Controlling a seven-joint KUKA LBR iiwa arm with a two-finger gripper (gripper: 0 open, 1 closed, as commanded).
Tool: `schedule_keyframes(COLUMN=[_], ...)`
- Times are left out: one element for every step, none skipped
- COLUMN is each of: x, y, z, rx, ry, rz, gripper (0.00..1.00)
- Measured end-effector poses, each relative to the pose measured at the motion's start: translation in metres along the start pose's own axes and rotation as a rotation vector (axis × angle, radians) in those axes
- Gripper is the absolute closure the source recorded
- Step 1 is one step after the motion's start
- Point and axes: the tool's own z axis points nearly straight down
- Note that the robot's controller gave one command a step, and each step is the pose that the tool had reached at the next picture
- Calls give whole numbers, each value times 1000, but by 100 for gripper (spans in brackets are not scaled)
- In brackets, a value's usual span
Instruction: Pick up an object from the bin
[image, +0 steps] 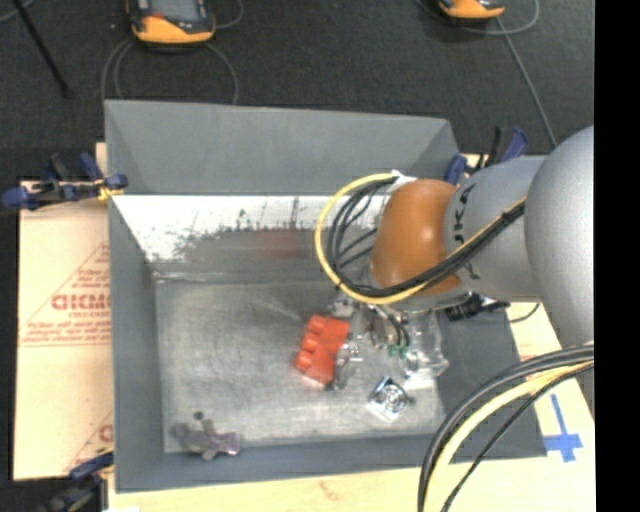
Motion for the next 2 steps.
schedule_keyframes(x=[15,18], y=[16,48], z=[-2,-1], rx=[-2,-3], ry=[-5,-10], rz=[118,492], gripper=[0,0])
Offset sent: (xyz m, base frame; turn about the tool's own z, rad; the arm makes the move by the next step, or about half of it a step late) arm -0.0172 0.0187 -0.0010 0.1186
